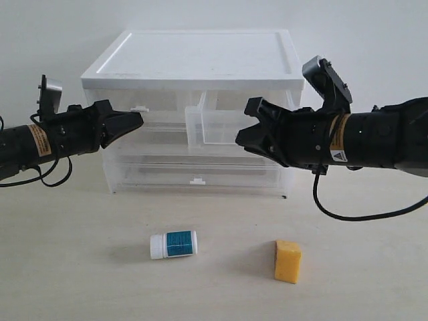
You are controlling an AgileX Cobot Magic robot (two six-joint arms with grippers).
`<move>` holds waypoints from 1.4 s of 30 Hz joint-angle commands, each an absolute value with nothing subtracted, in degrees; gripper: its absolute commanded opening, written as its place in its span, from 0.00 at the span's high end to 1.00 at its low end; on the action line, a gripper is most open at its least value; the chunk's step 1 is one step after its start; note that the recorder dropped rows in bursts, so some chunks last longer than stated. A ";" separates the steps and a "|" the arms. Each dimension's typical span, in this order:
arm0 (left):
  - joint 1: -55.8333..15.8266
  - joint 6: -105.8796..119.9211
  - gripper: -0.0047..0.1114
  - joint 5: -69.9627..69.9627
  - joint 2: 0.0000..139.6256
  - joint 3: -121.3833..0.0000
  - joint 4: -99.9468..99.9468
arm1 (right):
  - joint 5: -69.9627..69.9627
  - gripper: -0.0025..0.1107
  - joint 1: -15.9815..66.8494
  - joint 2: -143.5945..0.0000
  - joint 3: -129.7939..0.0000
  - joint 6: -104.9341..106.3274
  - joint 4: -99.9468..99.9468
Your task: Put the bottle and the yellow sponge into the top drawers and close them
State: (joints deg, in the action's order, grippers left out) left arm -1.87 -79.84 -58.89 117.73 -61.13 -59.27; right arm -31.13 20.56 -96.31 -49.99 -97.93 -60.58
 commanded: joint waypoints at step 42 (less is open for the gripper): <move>-1.22 -79.24 0.93 -55.43 117.58 -62.06 -53.87 | -9.72 0.46 47.24 -100.53 -56.14 -94.05 -99.95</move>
State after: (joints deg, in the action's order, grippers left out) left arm -1.87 -79.84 -58.57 117.73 -61.13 -59.27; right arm -16.33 46.42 -98.91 -55.84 -97.19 -99.80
